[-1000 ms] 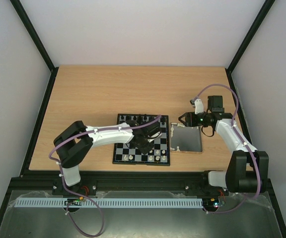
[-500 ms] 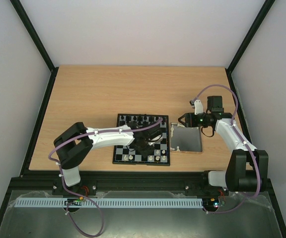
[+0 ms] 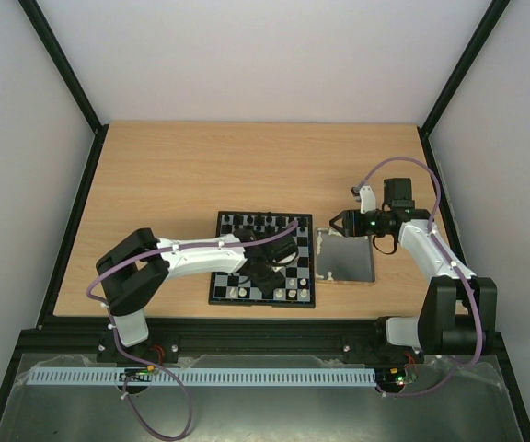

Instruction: Set up the chess pieces on the board

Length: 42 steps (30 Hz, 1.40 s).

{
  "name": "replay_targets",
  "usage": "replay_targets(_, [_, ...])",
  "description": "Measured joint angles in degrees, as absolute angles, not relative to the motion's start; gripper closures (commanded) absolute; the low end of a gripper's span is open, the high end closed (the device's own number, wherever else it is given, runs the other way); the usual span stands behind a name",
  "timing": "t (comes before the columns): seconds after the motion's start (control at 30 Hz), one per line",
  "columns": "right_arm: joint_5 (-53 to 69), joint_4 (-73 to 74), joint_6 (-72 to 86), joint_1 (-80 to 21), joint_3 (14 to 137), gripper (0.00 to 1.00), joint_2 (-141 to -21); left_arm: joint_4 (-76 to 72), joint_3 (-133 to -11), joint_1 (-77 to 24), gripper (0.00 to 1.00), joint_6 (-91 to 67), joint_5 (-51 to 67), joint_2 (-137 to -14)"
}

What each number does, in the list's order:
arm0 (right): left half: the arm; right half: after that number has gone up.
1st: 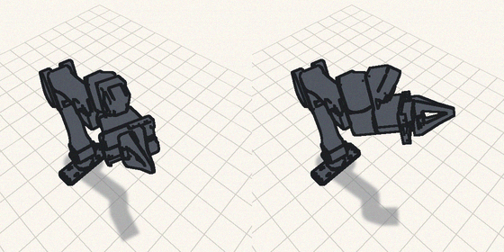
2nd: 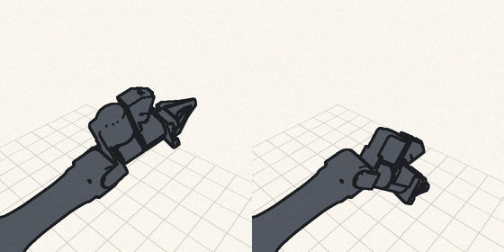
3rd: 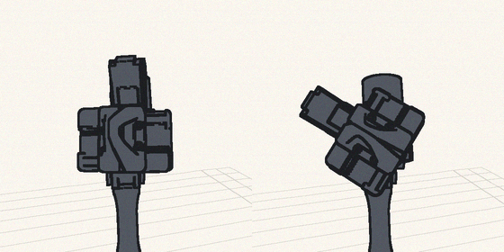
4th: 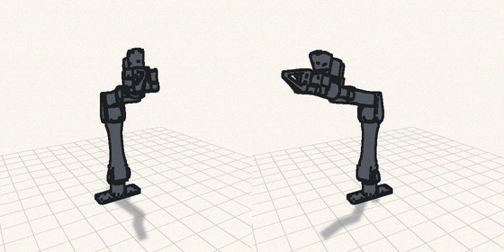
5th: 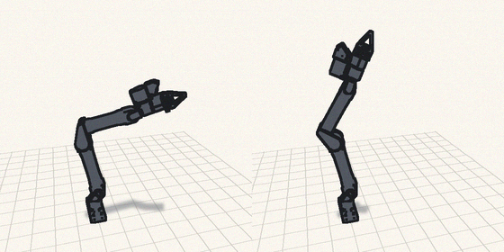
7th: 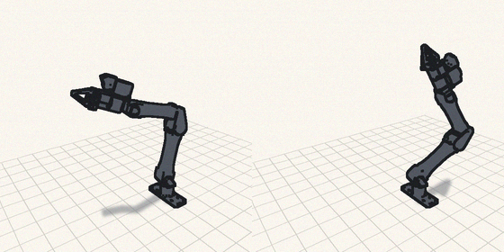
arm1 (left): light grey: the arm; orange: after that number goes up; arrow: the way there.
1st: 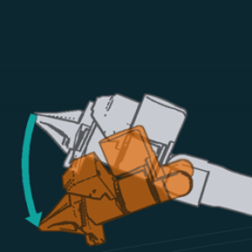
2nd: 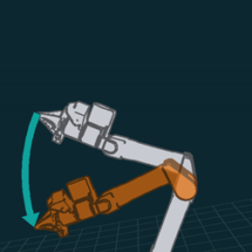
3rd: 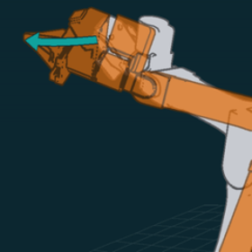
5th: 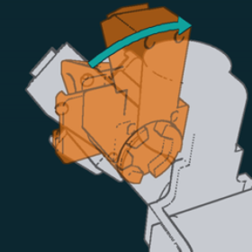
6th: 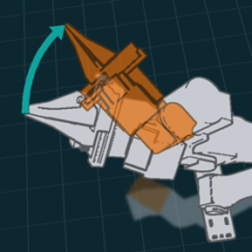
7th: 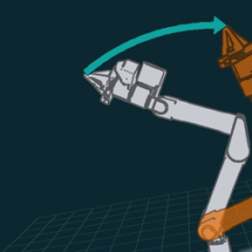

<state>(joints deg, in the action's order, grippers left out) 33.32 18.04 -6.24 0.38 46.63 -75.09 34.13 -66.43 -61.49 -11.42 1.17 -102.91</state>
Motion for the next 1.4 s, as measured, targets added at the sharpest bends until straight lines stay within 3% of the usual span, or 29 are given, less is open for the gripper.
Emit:
replay_targets(0.3, [33.3,19.6,-7.6,0.4,47.2,0.47,-75.1,36.4,-66.6,-61.5,0.60,-12.2,-0.4,-102.3])
replay_targets(0.43, [32.2,23.6,-10.4,0.4,50.1,0.53,-75.9,38.3,-67.3,-61.5,0.55,-12.2,-1.6,-98.3])
replay_targets(0.67, [28.1,32.7,-18.8,-0.2,53.8,0.64,-78.3,36.9,-67.0,-61.4,0.50,-13.8,-3.7,-87.4])
replay_targets(0.97, [23.9,40.9,-21.6,-4.4,55.7,0.66,-84.9,30.7,-61.4,-60.2,0.48,-18.8,-5.3,-81.7])
replay_targets(1.4, [23.4,37.0,-15.8,-10.0,60.0,0.68,-99.4,28.4,-56.4,-60.1,0.47,-22.8,-6.3,-79.0])
